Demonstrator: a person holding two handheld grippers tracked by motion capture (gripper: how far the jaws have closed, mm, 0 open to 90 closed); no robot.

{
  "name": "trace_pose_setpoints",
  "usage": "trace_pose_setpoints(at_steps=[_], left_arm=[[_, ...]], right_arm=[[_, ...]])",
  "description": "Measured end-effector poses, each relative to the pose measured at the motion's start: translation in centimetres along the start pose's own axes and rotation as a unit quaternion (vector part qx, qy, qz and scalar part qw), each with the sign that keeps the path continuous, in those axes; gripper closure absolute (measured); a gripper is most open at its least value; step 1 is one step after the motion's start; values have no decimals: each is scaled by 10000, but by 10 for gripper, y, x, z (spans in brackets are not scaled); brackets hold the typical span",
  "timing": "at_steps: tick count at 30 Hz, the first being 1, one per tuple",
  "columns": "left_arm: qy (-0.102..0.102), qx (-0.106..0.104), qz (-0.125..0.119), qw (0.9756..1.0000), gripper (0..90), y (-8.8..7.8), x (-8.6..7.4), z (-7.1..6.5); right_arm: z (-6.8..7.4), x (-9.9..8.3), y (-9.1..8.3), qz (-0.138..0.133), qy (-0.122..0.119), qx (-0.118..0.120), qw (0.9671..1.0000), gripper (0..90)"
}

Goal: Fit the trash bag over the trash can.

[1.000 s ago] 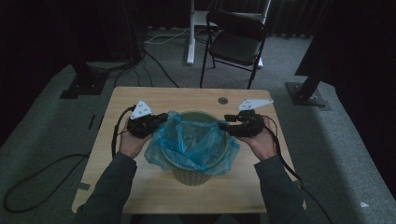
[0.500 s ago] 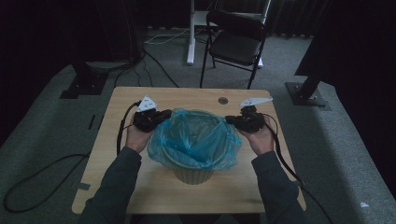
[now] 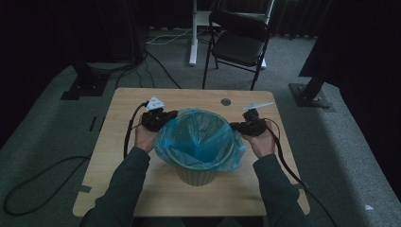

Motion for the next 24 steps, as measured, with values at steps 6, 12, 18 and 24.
trace_pose_setpoints(at_steps=[6, 12, 18, 24], left_arm=[[-108, 7, 90, 9999, 874, 4, -9, 6], [-146, -28, 213, 9997, 854, 11, -19, 4], [-183, -61, 296, 9994, 843, 15, -28, 3], [-411, -53, 133, 9991, 775, 4, -26, 11]], right_arm=[[-8, -7, -3, -36, 166, 3, 9999, 896], [-12, -14, -3, 53, 176, -71, 9998, 895], [-13, -21, 2, 182, 190, -66, 9996, 895], [-12, -22, 1, 170, 148, -74, 9997, 893]])
Point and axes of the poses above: each handheld gripper's, and its own axes: y roughly forward along the jaws, x roughly out of its top, z roughly to its left, the point moved 10 cm from there along y, roughly forward along the jaws, and after that the axes turned 10 degrees about z, right-handed, at the moved point
